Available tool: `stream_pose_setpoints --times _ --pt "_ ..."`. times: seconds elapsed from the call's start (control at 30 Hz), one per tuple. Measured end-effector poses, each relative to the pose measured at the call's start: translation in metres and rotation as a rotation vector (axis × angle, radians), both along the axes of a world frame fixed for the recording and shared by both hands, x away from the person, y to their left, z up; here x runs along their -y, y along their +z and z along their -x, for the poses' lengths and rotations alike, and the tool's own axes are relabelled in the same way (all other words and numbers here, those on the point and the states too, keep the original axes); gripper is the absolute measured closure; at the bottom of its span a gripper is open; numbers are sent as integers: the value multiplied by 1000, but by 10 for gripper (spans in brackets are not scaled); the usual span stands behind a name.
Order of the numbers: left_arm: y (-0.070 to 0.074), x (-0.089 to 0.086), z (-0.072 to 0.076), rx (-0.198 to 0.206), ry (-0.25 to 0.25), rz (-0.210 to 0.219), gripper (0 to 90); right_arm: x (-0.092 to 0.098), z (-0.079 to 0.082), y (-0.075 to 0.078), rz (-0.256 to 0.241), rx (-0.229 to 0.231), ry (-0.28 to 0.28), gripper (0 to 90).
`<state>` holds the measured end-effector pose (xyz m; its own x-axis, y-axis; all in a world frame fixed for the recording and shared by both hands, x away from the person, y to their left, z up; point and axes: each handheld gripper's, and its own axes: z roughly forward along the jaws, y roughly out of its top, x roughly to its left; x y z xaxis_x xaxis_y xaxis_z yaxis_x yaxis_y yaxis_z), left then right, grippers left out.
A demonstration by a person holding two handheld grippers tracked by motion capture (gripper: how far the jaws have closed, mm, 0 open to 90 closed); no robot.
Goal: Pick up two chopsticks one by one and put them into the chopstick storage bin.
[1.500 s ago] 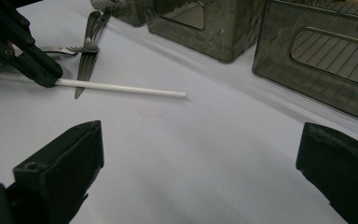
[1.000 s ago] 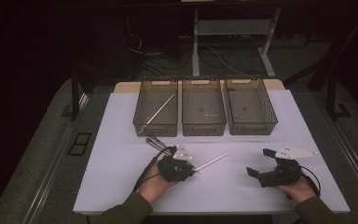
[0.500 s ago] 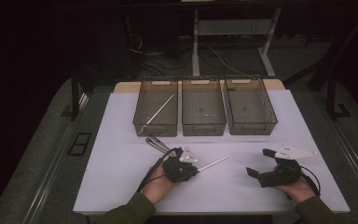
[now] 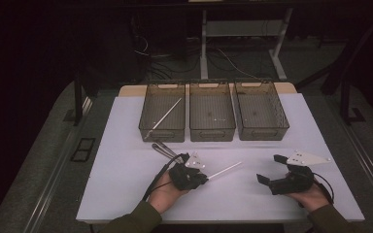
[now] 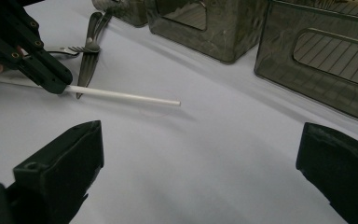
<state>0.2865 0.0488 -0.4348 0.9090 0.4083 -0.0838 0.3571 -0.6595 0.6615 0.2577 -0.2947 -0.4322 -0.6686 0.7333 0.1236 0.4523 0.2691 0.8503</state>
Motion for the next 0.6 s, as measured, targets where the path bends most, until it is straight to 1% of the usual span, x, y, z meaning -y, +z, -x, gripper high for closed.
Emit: stream_pose_setpoints --times 0.03,0.1,0.2,0.23,0.3,0.37,0.43,0.53,0.57,0.6 --pt "2 -1 -1 4 -10 -1 842 0 0 0 -1 0 0 6" --pt "4 -2 0 -14 6 19 842 0 0 0 -1 0 0 6" --pt "8 -4 -1 -23 16 47 842 0 0 0 -1 1 2 6" --pt "10 -6 -2 -21 11 47 842 0 0 0 -2 1 2 6" --pt "14 -7 -2 -31 25 66 842 0 0 0 -2 2 3 6" --pt "17 -9 -2 -36 23 74 841 0 0 0 -2 2 3 6" --pt "20 -11 -3 -44 35 82 842 -1 0 0 -2 1 4 6" --pt "25 -14 -5 -40 36 95 841 -1 -1 0 -3 0 6 6" --pt "26 -15 -5 -38 38 90 841 -1 -1 0 -4 -2 5 6" --pt "28 -16 -6 -38 35 94 841 -1 -1 0 -7 -3 3 6"
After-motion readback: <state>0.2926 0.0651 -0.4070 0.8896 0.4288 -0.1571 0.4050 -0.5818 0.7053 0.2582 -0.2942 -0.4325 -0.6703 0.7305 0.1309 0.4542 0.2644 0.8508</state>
